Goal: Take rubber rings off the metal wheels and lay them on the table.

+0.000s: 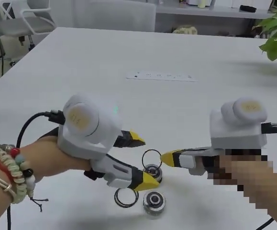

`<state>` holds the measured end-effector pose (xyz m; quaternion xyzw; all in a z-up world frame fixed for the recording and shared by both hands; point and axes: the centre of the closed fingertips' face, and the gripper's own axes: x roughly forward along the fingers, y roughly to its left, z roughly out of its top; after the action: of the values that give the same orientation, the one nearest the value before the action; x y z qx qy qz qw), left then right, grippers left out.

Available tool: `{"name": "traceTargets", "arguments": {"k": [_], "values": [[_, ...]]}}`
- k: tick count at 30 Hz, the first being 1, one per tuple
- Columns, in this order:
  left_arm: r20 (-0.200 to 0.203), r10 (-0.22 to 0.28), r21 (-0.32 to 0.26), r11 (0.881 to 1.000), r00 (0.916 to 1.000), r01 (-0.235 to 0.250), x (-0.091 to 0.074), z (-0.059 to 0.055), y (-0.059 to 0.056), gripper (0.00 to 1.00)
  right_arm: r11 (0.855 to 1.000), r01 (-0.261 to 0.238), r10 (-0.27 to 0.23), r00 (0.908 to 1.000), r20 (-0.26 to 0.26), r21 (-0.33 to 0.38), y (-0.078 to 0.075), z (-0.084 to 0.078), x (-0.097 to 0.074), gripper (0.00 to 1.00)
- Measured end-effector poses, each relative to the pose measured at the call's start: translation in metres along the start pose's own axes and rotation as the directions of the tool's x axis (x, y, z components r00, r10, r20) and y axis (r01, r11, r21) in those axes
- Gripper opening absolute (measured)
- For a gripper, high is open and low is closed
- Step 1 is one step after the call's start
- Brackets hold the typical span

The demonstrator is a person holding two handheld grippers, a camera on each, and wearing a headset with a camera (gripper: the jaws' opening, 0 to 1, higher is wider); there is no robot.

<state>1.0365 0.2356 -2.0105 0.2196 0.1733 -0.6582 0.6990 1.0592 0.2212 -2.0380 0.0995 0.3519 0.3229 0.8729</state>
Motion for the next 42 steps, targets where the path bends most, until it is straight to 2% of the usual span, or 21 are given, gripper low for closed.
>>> {"name": "traceTargets", "arguments": {"k": [5,9,12,15,19,22,26,33,38,42], "values": [[0.036,-0.018,0.017,1.000,0.9992,0.018,-0.015,0.027,-0.006,0.66,1.000,-0.006,0.006,0.9999,0.014,-0.002,0.002,0.004,-0.001,0.00],[0.075,-0.006,0.062,0.998,0.9971,0.002,-0.029,0.044,-0.010,0.71,1.000,-0.012,0.012,0.9998,0.014,-0.013,0.005,0.005,-0.001,0.00],[0.085,0.001,0.075,0.997,0.9964,-0.007,-0.042,0.049,-0.013,0.72,1.000,-0.013,0.014,0.9998,0.012,-0.020,0.006,0.006,-0.001,0.00],[0.089,0.011,0.084,0.996,0.9960,-0.019,-0.052,0.049,-0.015,0.73,1.000,-0.018,0.018,0.9997,0.015,-0.019,0.008,0.007,-0.001,0.00],[0.084,0.051,0.091,0.994,0.9952,-0.058,-0.070,0.044,-0.013,0.75,1.000,-0.026,0.026,0.9994,0.025,-0.017,0.011,0.010,-0.002,0.00],[0.059,0.073,0.094,0.992,0.9956,-0.078,-0.081,0.034,-0.015,0.81,0.999,-0.039,0.039,0.9988,0.030,-0.020,0.013,0.013,-0.002,0.00],[0.031,0.098,0.099,0.990,0.9947,-0.100,-0.094,0.020,-0.019,0.83,0.998,-0.070,0.070,0.9964,0.048,-0.007,0.021,0.017,-0.003,0.00],[0.039,0.149,0.040,0.988,0.9881,-0.150,-0.113,0.003,-0.024,0.83,0.996,-0.092,0.093,0.9942,0.054,-0.007,0.030,0.020,-0.004,0.00],[0.010,0.206,0.001,0.979,0.9785,-0.206,-0.121,-0.016,-0.021,0.83,0.995,-0.100,0.101,0.9937,0.048,-0.020,0.034,0.020,-0.005,0.00],[0.019,0.224,-0.050,0.974,0.9744,-0.223,-0.125,-0.025,-0.023,0.83,0.994,-0.104,0.105,0.9936,0.041,-0.034,0.036,0.019,-0.005,0.00]]}}
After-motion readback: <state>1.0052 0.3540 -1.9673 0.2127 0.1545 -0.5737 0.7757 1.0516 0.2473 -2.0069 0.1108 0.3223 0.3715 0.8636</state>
